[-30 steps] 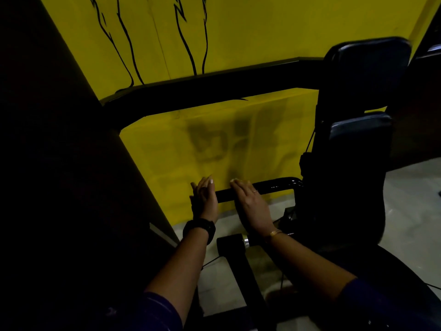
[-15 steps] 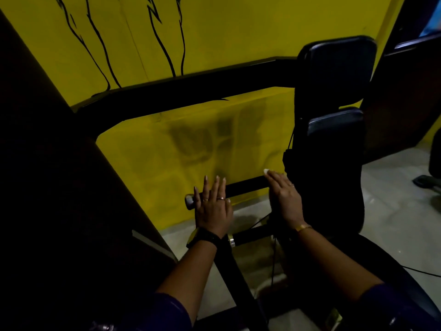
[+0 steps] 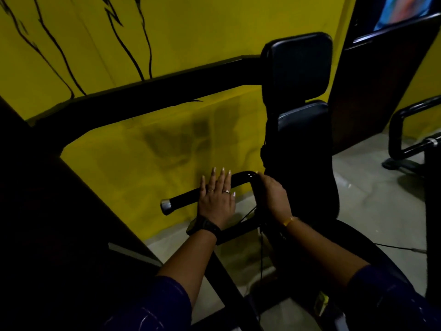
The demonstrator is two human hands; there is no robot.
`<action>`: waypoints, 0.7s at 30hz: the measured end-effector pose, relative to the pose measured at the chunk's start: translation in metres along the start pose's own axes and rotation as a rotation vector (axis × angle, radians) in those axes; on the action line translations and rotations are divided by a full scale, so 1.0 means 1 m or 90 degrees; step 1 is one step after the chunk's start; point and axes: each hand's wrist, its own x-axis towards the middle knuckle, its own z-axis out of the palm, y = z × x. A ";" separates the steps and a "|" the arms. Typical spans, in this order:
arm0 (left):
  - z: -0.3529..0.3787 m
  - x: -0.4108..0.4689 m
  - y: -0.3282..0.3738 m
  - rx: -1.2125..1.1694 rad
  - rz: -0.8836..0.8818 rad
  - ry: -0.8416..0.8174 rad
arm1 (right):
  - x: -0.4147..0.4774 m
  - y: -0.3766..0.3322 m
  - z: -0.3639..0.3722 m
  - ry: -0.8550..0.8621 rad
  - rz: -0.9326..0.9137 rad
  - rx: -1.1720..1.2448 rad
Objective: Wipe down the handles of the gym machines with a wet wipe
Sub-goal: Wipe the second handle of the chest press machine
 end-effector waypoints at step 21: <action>0.058 -0.108 -0.031 -0.014 0.004 -0.181 | -0.115 -0.038 0.066 -0.332 0.519 0.472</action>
